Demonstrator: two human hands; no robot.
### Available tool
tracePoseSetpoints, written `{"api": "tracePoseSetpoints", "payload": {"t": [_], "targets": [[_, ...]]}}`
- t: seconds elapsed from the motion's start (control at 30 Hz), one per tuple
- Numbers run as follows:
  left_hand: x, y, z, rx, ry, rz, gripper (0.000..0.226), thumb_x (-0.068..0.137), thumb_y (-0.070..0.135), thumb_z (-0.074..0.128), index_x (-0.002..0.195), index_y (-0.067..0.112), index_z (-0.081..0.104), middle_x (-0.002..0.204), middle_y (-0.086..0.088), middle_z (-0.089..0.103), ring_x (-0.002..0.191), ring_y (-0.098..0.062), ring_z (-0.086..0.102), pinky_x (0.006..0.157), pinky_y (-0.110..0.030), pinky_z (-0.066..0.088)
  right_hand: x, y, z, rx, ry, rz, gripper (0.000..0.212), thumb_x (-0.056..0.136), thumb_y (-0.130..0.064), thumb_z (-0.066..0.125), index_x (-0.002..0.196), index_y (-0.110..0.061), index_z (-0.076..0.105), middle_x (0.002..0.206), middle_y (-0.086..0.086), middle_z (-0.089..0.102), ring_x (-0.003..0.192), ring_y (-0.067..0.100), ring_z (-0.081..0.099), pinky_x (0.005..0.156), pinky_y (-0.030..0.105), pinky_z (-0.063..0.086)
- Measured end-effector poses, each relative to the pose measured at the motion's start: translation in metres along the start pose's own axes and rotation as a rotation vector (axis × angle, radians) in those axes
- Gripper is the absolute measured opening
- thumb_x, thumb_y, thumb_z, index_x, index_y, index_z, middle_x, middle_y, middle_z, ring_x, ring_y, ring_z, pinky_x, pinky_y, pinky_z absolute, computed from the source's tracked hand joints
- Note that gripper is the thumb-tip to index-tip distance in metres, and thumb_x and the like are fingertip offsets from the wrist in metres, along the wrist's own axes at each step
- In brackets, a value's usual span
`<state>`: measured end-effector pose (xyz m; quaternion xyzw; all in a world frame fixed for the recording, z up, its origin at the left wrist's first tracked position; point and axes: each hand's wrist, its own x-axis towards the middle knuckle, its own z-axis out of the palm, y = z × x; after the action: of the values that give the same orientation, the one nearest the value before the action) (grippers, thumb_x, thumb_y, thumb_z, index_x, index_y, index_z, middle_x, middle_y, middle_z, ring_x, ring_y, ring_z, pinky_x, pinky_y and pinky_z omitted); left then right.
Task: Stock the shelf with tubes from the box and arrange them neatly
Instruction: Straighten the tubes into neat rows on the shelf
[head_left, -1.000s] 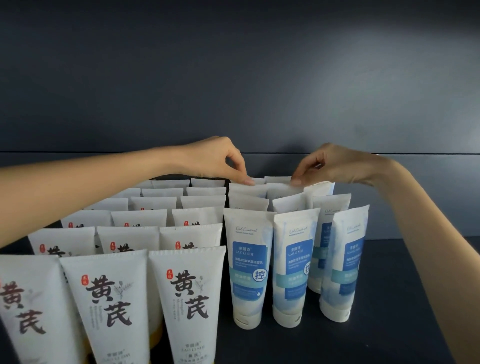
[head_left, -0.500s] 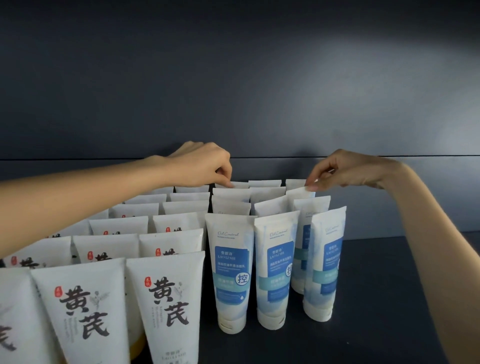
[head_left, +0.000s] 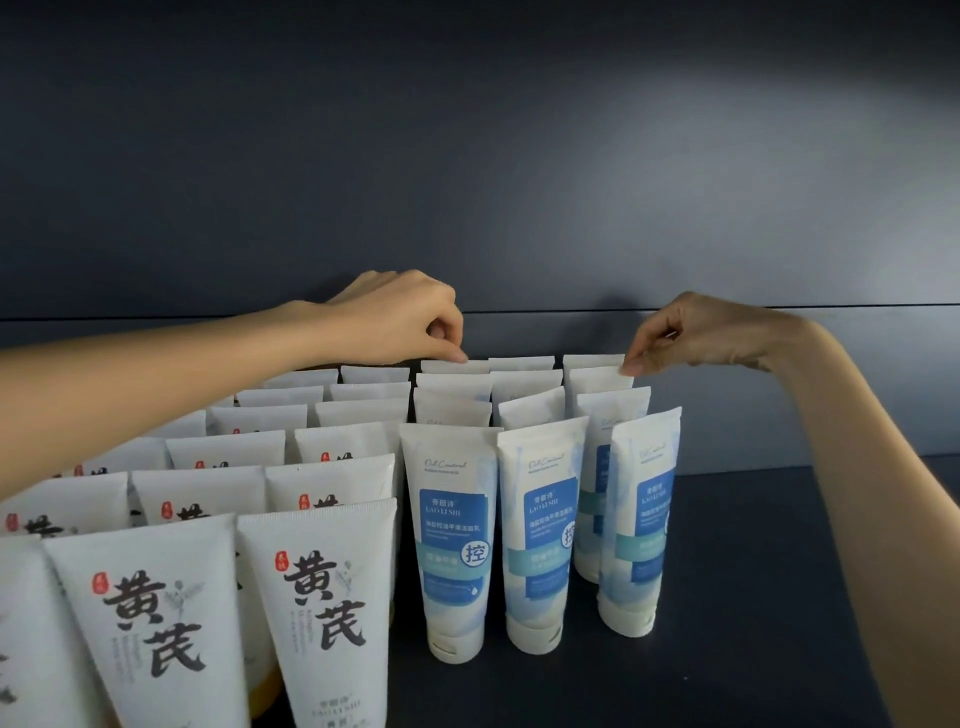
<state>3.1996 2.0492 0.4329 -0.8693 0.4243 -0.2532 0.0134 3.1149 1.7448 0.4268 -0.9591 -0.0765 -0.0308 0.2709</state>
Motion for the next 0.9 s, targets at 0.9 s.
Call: {"api": "tracePoseSetpoints", "payload": {"t": [0.9], "targets": [[0.019, 0.045, 0.013, -0.563, -0.119, -0.089, 0.014, 0.078, 0.036, 0.074, 0.072, 0.024, 0.074, 0.078, 0.012, 0.061, 0.071, -0.003, 0.053, 0.073, -0.031, 0.043, 0.002, -0.007, 0.008, -0.005, -0.034, 0.006, 0.008, 0.072, -0.038, 0.077, 0.067, -0.034, 0.074, 0.07, -0.018, 0.066, 0.064, -0.012, 0.053, 0.064, 0.02, 0.037]]}}
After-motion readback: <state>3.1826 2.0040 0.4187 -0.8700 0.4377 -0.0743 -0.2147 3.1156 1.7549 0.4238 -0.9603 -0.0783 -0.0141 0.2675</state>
